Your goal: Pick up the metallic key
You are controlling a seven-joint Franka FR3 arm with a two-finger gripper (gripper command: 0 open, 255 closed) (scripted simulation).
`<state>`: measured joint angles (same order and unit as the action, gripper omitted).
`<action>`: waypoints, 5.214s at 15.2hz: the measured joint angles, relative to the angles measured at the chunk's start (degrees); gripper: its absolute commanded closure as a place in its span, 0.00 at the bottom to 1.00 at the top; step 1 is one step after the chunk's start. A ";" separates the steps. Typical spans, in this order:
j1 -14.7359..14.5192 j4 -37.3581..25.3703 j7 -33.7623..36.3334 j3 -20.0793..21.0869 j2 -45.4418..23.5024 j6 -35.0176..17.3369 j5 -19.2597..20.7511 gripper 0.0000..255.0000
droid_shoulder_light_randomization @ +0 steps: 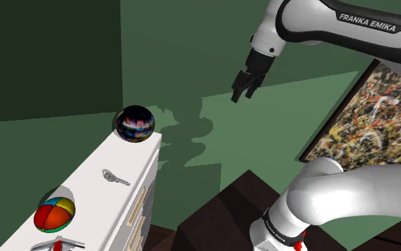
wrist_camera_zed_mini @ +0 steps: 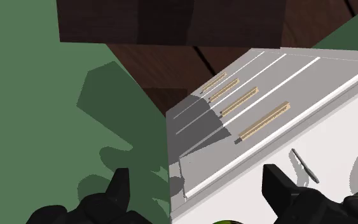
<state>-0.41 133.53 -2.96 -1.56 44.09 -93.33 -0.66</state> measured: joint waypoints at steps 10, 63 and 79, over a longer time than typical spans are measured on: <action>-3.94 5.99 -1.11 3.24 -7.51 -14.60 -2.59 0.00; -21.91 -18.32 0.68 11.29 -78.46 -66.31 8.17 1.00; -20.10 -17.33 -0.65 13.61 -69.69 -58.54 5.95 1.00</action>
<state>-20.51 116.20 -3.61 12.05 -25.61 -151.87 5.30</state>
